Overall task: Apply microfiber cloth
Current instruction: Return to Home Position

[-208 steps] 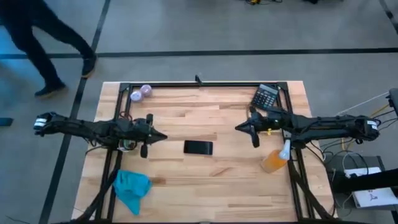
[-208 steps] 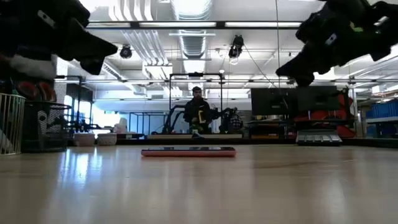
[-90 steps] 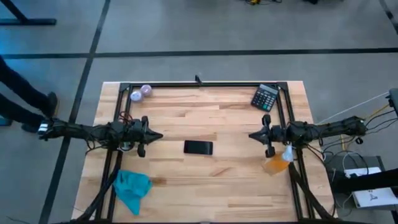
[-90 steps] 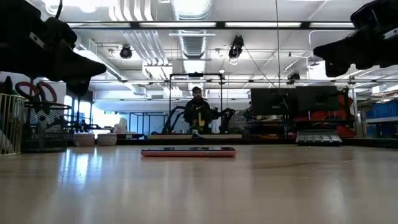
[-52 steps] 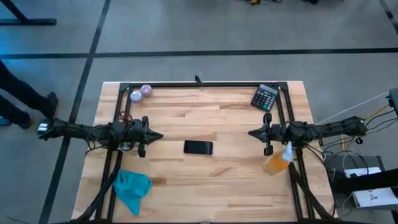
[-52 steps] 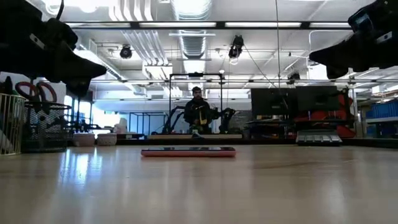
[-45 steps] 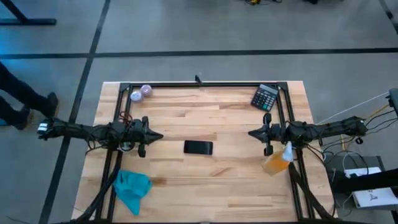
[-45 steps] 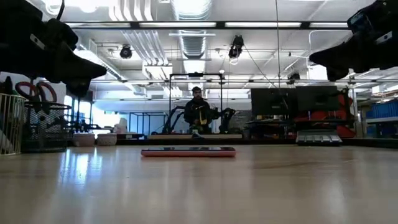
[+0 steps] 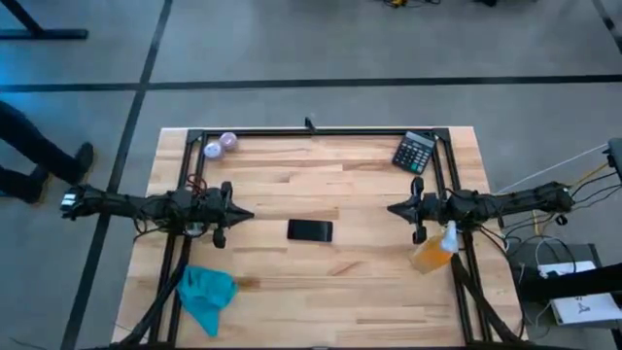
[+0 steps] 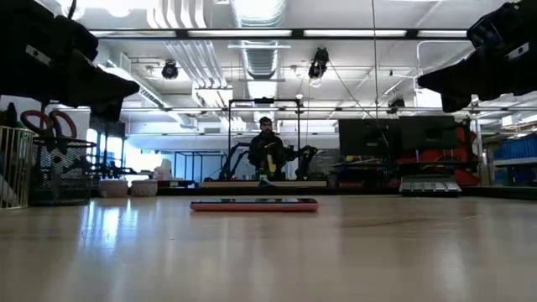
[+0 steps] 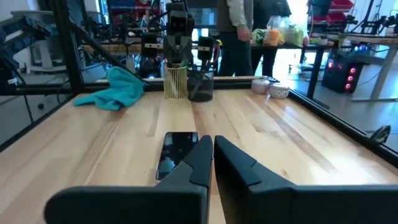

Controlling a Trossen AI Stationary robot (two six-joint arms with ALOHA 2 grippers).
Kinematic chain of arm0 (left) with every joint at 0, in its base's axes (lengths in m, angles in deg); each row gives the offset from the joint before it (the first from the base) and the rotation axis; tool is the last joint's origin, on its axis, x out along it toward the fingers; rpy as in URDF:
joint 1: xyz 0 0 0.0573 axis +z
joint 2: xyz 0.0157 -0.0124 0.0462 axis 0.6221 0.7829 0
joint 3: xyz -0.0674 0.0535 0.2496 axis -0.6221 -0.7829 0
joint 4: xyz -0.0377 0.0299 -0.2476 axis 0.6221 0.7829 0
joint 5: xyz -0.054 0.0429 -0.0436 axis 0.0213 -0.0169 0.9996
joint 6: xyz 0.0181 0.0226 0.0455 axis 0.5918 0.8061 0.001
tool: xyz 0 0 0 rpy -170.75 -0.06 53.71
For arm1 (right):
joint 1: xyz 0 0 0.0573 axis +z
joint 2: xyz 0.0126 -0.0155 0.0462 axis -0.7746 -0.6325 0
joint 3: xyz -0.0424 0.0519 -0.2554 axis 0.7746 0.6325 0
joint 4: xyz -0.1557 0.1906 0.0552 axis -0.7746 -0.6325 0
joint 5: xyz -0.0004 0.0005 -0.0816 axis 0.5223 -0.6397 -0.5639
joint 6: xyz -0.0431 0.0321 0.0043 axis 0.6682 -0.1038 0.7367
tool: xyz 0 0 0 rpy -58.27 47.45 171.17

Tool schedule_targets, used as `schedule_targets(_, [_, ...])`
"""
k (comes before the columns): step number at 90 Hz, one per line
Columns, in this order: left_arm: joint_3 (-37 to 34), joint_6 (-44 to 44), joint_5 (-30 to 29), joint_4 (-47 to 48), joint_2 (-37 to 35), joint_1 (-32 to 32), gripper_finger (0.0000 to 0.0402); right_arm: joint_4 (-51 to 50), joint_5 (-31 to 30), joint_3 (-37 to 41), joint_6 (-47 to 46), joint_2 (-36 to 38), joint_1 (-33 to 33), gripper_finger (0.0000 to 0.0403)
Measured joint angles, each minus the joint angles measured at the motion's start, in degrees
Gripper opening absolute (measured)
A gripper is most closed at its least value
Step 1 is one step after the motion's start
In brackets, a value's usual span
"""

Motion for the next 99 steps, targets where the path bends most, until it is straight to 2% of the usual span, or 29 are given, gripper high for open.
schedule_targets(7, [0.00, 1.16, -0.75, 1.03, -2.30, 0.00, 0.0000, -0.02, 0.00, 0.00, 0.02, 0.00, 0.00, 0.0000])
schedule_targets(19, [0.00, 1.31, -10.19, 1.55, -4.97, 0.06, 0.0000, 0.00, 0.00, 0.00, 0.00, 0.00, 0.00, 0.0000])
schedule_targets(27, [0.00, 1.32, -12.77, 1.57, -5.05, 0.05, 0.0000, 0.00, 0.00, 0.00, 0.00, 0.00, 0.00, 0.0000])
schedule_targets(99, [0.03, 1.30, -12.83, 1.56, 0.57, 0.00, 0.0000, 0.00, 0.00, 0.02, 0.00, 0.00, 0.00, 0.0000])
